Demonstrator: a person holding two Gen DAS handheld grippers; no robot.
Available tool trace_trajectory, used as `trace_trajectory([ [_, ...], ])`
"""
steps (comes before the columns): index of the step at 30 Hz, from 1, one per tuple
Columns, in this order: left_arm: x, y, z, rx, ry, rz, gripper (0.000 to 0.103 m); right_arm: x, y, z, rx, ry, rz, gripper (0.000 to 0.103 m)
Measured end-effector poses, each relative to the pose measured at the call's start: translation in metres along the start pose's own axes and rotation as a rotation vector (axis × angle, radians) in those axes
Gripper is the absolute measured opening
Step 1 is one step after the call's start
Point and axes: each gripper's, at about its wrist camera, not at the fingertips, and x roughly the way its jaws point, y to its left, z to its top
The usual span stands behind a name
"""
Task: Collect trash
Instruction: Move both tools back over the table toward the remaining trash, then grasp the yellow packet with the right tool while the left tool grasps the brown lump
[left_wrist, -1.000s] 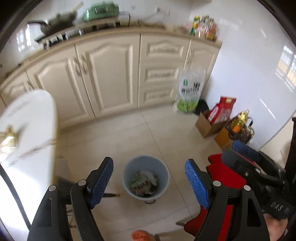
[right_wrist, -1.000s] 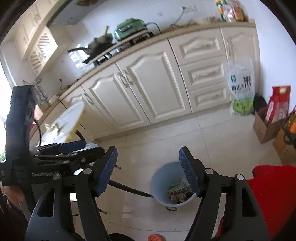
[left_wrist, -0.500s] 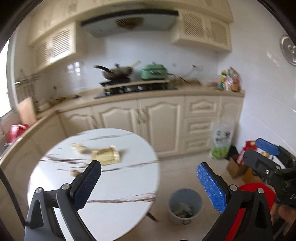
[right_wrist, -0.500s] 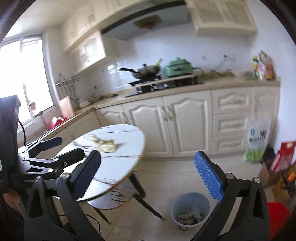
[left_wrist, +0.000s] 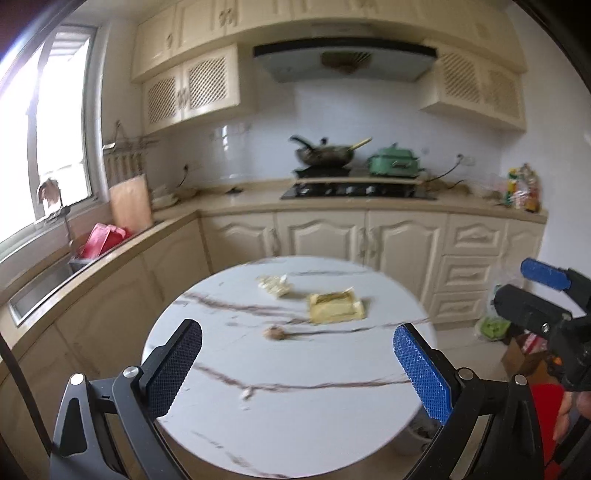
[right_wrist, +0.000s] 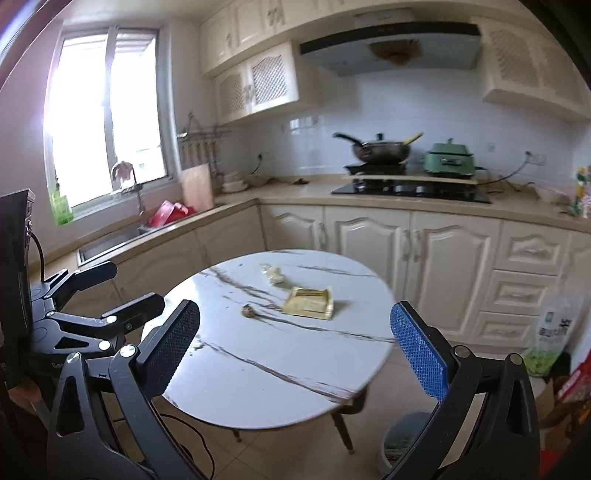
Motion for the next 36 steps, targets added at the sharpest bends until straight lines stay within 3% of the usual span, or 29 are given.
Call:
trace_trajectory([
  [12,0.128,0.046,0.006,-0.066,0.218,0.049,0.102,0.158,0.015,-0.001,-0.078,0.199,0.048,0.103],
  [21,0.272,0.095,0.050,-0.134,0.395,-0.025,0.102,0.275,-0.027,-0.017,-0.072,0.396,0.030,0.103],
  [28,0.349,0.090,0.055,-0.163,0.476,-0.114,0.102,0.323,-0.066,-0.028,-0.002,0.469,0.025,0.103],
  [36,0.404,0.083,0.053,-0.117,0.498,-0.121,0.096,0.355,-0.080,-0.034,0.008,0.509,0.094,0.099],
])
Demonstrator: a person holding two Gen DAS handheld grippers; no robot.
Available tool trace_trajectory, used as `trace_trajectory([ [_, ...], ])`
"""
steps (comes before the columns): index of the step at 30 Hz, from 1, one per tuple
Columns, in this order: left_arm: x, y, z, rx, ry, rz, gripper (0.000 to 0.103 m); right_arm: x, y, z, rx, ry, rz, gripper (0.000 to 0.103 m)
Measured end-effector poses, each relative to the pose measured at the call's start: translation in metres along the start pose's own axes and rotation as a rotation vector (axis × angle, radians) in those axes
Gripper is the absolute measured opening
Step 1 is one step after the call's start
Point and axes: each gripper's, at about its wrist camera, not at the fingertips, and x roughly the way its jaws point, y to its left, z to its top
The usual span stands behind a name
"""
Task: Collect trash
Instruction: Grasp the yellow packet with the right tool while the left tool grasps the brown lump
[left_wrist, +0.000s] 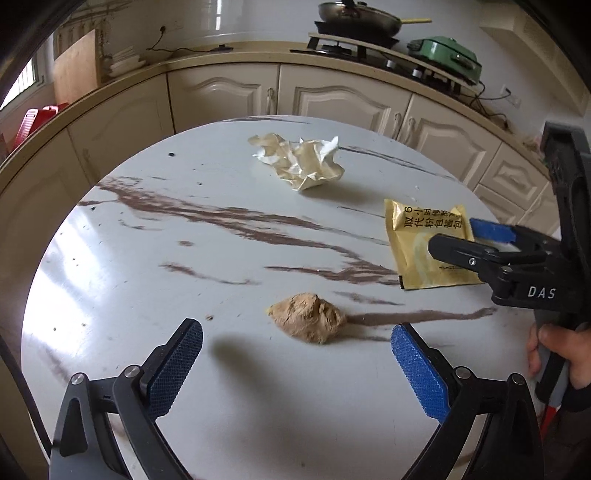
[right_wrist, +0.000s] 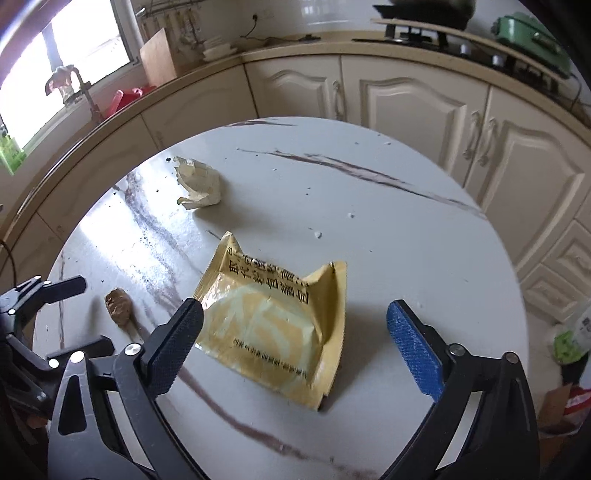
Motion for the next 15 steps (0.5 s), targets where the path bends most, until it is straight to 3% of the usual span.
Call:
trace_trajectory([
  [3,0.011,0.001,0.005,0.027,-0.009,0.042,0.094,0.006,0.004,0.004,-0.041,0.011,-0.005,0.095],
  [5,0.015,0.002,0.006,0.038,-0.008,0.060,0.093,0.011,0.015,0.005,-0.107,0.032,-0.056,0.090],
  [8,0.015,0.009,0.008,0.017,-0.006,0.043,0.093,0.013,0.024,0.006,-0.143,0.037,-0.062,0.082],
  [10,0.016,0.014,0.011,0.001,-0.001,0.050,0.093,0.010,0.028,0.005,-0.157,0.027,-0.038,0.060],
  [11,0.014,0.014,0.009,-0.003,-0.002,0.052,0.094,0.009,0.028,0.005,-0.157,0.026,-0.039,0.057],
  [14,0.015,0.019,0.012,-0.014,0.002,0.041,0.094,0.002,0.025,0.002,-0.145,0.008,-0.033,0.038],
  [15,0.006,0.012,0.007,-0.015,0.003,0.043,0.094,-0.003,0.023,0.001,-0.136,-0.001,-0.029,0.022],
])
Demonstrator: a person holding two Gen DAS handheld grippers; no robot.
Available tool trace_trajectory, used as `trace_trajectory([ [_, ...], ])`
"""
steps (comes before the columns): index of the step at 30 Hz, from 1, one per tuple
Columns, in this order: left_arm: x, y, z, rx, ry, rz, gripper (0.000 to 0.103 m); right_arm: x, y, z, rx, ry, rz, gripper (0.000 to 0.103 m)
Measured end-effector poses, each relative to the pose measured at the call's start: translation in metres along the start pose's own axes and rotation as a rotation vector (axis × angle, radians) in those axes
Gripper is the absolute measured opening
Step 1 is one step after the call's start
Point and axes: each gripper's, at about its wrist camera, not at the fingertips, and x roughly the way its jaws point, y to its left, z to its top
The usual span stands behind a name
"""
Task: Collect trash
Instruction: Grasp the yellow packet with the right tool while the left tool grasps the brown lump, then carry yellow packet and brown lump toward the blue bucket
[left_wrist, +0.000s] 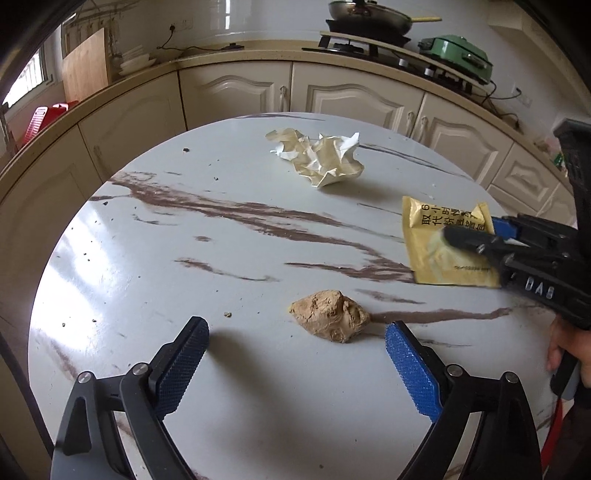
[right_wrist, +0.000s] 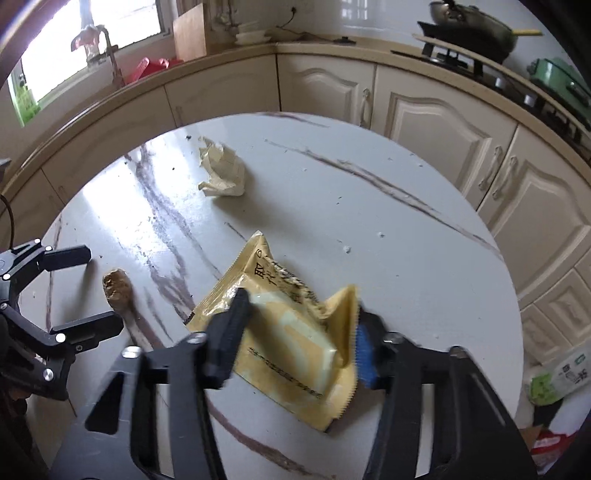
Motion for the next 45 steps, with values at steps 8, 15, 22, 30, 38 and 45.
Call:
trace_trajectory([
  [8,-0.010,-0.005,-0.009,-0.024,0.004,0.005,0.090,-0.022,-0.003,-0.019,0.048,-0.041,0.106,0.017],
  [15,-0.004,-0.023,-0.006,0.028,-0.020,0.048,0.065,-0.036,-0.006,-0.031,0.078,-0.072,0.151,0.017],
  [22,-0.005,-0.024,-0.010,0.049,-0.028,0.023,0.038,-0.040,-0.003,-0.036,0.095,-0.090,0.174,0.017],
  [30,-0.054,-0.022,-0.024,0.014,-0.088,-0.023,0.038,-0.065,0.004,-0.045,0.111,-0.134,0.210,0.017],
  [38,-0.126,-0.052,-0.050,0.032,-0.175,-0.086,0.025,-0.128,0.001,-0.064,0.131,-0.229,0.216,0.017],
  [45,-0.145,-0.092,-0.067,0.064,-0.165,-0.150,0.025,-0.177,-0.020,-0.098,0.176,-0.275,0.198,0.017],
])
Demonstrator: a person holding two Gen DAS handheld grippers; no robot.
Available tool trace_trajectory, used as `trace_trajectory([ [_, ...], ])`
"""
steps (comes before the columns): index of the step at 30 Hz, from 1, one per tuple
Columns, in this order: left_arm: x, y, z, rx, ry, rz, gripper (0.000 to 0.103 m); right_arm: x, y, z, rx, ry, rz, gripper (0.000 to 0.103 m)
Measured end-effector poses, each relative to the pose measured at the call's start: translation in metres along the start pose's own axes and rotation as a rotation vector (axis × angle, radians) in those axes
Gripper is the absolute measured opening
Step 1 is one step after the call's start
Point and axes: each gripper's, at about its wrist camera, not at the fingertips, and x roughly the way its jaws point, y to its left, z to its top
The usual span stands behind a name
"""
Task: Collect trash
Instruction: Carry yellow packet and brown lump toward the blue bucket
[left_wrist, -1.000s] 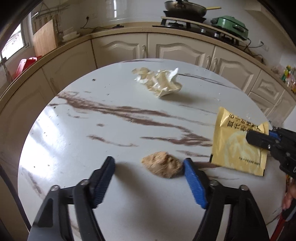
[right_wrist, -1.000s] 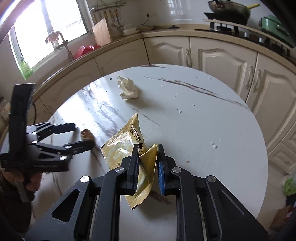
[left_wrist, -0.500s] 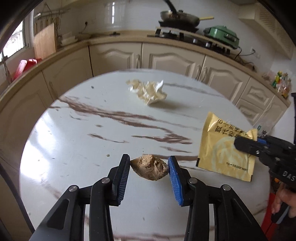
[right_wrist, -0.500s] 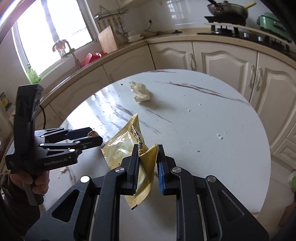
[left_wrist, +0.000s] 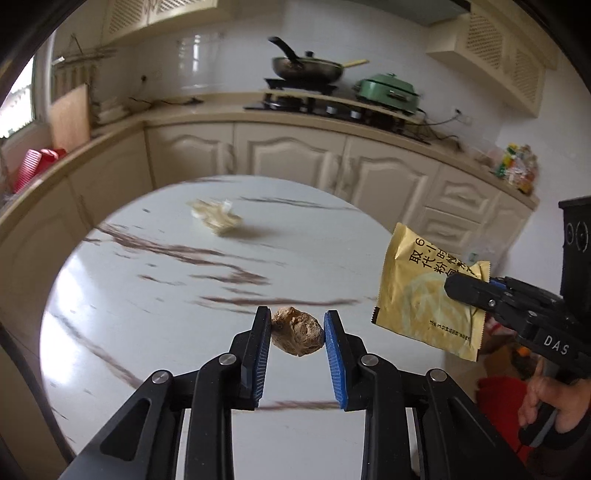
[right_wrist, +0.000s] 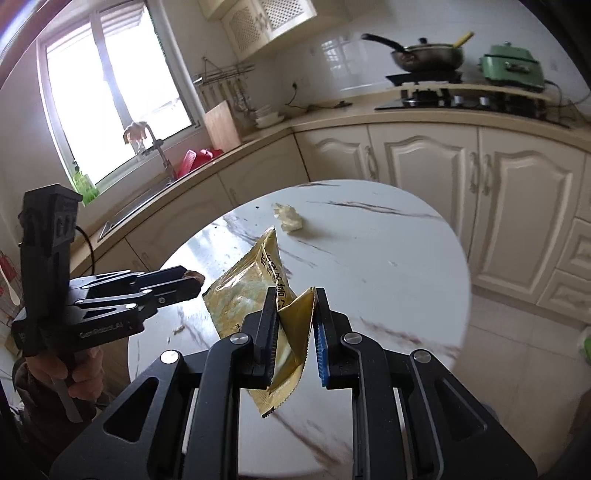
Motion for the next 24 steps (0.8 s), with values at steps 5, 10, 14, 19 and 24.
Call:
trace_trajectory([
  [5,-0.008,-0.033,0.000,0.029,0.008,-0.045,0.025,-0.032,-0.020,-0.018,0.048,-0.027,-0.010,0.017],
  [10,-0.001,-0.086,0.004,0.094,0.028,-0.096,0.025,-0.071,-0.052,-0.037,0.099,-0.067,-0.044,0.017],
  [14,0.015,-0.145,0.002,0.169,0.061,-0.157,0.025,-0.106,-0.087,-0.058,0.152,-0.089,-0.105,0.017],
  [19,0.060,-0.223,-0.009,0.263,0.151,-0.246,0.025,-0.146,-0.148,-0.096,0.249,-0.090,-0.216,0.017],
  [24,0.123,-0.282,-0.024,0.329,0.265,-0.275,0.025,-0.165,-0.208,-0.139,0.367,-0.076,-0.289,0.017],
])
